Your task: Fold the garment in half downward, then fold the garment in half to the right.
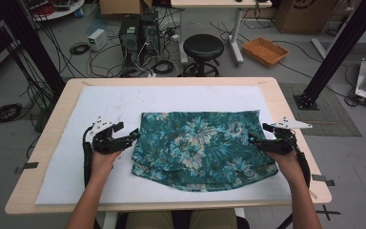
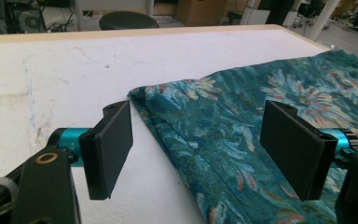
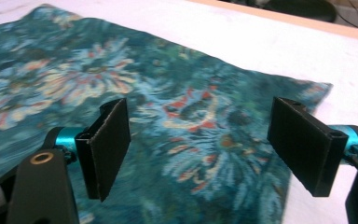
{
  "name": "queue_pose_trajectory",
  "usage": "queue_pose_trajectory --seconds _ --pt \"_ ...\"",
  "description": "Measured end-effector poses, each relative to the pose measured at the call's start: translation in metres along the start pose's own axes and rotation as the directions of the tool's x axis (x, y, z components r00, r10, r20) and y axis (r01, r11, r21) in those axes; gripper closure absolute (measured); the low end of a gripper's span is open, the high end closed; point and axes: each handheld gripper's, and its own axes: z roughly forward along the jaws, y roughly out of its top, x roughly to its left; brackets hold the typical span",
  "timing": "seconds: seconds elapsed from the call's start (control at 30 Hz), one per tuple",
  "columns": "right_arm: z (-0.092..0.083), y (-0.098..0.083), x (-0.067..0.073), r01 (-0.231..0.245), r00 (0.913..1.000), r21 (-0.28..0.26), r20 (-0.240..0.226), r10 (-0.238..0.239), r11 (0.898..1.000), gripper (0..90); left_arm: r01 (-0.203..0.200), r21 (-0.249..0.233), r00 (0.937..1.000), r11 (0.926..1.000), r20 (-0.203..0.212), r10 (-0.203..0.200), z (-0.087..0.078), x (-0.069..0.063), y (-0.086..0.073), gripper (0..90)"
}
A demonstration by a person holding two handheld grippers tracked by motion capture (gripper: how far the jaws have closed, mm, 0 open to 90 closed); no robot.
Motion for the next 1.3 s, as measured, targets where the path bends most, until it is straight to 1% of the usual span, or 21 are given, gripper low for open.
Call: queue_pose_trajectory --seconds 0.1,0.17,0.33,0.4,0.47,0.53,0.63,0.77,0.87,1.0,1.07,1.1,1.17,1.2,1.27,1.3 --pt "-0.002 0.000 0.005 0.018 0.9996 -0.004 -0.019 -0.018 1.000 21.5 -0.006 -0.017 0.9999 0.9998 0.011 0.006 -0.007 -0.001 -0.001 25.4" --pt "-0.002 0.001 0.006 0.015 0.9996 -0.006 -0.023 -0.016 1.000 21.5 -0.009 -0.022 0.9998 0.9997 0.017 0.009 -0.010 -0.002 -0.002 25.4" --pt "-0.004 0.003 0.010 0.014 0.9998 -0.016 -0.015 -0.014 1.000 21.5 -0.017 -0.026 0.9994 0.9995 0.030 0.018 -0.014 -0.003 -0.006 25.4" --pt "-0.004 0.003 0.012 0.009 0.9998 -0.020 -0.016 -0.009 1.000 21.5 -0.027 -0.020 0.9991 0.9994 0.031 0.028 -0.016 -0.003 -0.008 25.4" --pt "-0.004 0.003 0.013 0.010 0.9998 -0.018 -0.015 -0.010 1.000 21.5 -0.029 -0.021 0.9990 0.9994 0.034 0.029 -0.017 -0.002 -0.009 25.4" --pt "-0.002 0.004 0.015 0.011 0.9998 -0.014 -0.013 -0.012 1.000 21.5 -0.020 -0.020 0.9992 0.9996 0.034 0.020 -0.017 -0.001 -0.010 25.4" --pt "0.000 0.005 0.018 0.016 0.9998 -0.018 -0.013 -0.016 1.000 21.5 -0.014 -0.006 0.9993 0.9999 0.033 0.014 -0.018 -0.001 -0.013 25.4" --pt "0.002 0.006 0.022 0.021 0.9997 -0.015 -0.014 -0.021 1.000 21.5 -0.022 0.030 0.9985 0.9993 0.050 0.021 -0.014 -0.005 -0.015 25.4" --pt "0.004 0.006 0.024 0.031 0.9994 -0.015 -0.018 -0.031 0.999 21.5 -0.027 0.075 0.9991 0.9968 0.036 0.025 -0.009 -0.009 -0.016 25.5" --pt "0.007 0.007 0.027 0.040 0.9987 -0.002 -0.030 -0.040 0.999 21.5 -0.021 0.138 0.9997 0.9903 0.012 0.019 -0.004 -0.016 -0.019 25.5" --pt "0.008 0.008 0.029 0.043 0.9984 -0.002 -0.036 -0.043 0.999 21.5 -0.002 0.172 1.0000 0.9851 -0.006 0.003 -0.001 -0.019 -0.020 25.5" --pt "0.008 0.008 0.030 0.042 0.9985 -0.002 -0.036 -0.042 0.999 21.5 0.007 0.192 0.9997 0.9814 -0.023 -0.002 0.001 -0.020 -0.021 25.5" --pt "0.009 0.009 0.031 0.048 0.9981 -0.005 -0.039 -0.048 0.999 21.5 0.013 0.231 0.9980 0.9728 -0.064 0.002 0.005 -0.023 -0.024 25.5" --pt "0.009 0.009 0.032 0.044 0.9982 -0.003 -0.040 -0.044 0.999 21.5 0.009 0.258 0.9965 0.9662 -0.082 0.013 0.006 -0.025 -0.026 25.5" --pt "0.010 0.009 0.033 0.046 0.9981 -0.004 -0.040 -0.047 0.999 21.5 -0.004 0.284 0.9935 0.9587 -0.108 0.036 0.008 -0.028 -0.029 25.9" --pt "0.010 0.010 0.033 0.048 0.9979 -0.005 -0.043 -0.048 0.999 21.5 -0.012 0.295 0.9926 0.9553 -0.112 0.047 0.008 -0.029 -0.030 26.6"
